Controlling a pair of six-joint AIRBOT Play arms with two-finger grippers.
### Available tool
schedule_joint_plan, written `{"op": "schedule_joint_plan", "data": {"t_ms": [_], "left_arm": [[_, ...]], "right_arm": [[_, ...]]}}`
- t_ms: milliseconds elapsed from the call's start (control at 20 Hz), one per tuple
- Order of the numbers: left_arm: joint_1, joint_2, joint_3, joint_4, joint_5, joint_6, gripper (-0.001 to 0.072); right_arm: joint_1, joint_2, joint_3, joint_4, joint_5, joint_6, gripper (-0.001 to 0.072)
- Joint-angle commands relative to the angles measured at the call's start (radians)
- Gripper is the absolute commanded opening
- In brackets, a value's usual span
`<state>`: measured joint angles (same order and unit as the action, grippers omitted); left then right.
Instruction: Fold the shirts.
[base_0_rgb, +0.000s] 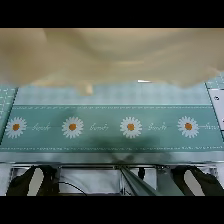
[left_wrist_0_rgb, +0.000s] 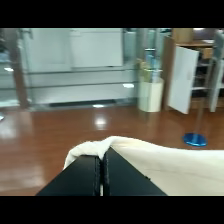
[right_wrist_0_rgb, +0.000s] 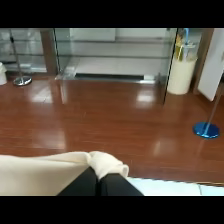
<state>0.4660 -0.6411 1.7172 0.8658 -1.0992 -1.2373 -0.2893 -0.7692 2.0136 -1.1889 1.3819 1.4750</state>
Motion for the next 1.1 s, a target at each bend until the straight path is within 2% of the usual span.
{"op": "schedule_joint_plan", "data": {"t_ms": [0,250,350,500,600,750,900,1050], "left_arm": [[-0.084,0.156,-0.034,0.275,-0.029,-0.086,0.0024],[-0.236,0.228,-0.199,0.459,-0.097,-0.167,0.0024],[-0.237,0.215,-0.298,0.461,-0.103,-0.176,0.0024],[-0.238,0.137,-0.472,0.382,-0.093,-0.193,0.0024],[-0.239,0.040,-0.575,0.305,-0.053,-0.180,0.0024],[-0.280,-0.182,-0.656,0.237,0.081,-0.163,0.0024],[-0.356,-0.452,-0.624,0.232,0.240,-0.167,0.0024],[-0.404,-0.708,-0.509,0.232,0.311,-0.214,0.0024]], "right_arm": [[0.000,0.116,0.008,-0.106,0.109,0.047,0.0019],[0.000,0.188,-0.136,-0.154,0.163,0.079,0.0019],[0.000,0.187,-0.248,-0.144,0.182,0.081,0.0019],[0.000,0.174,-0.488,-0.096,0.118,0.071,0.0019],[0.000,0.133,-0.645,-0.036,0.022,0.039,0.0019],[0.000,-0.018,-0.825,0.053,-0.150,-0.016,0.0019],[0.000,-0.272,-0.849,0.145,-0.271,-0.084,0.0019],[0.000,-0.532,-0.790,0.198,-0.367,-0.103,0.0019]]}}
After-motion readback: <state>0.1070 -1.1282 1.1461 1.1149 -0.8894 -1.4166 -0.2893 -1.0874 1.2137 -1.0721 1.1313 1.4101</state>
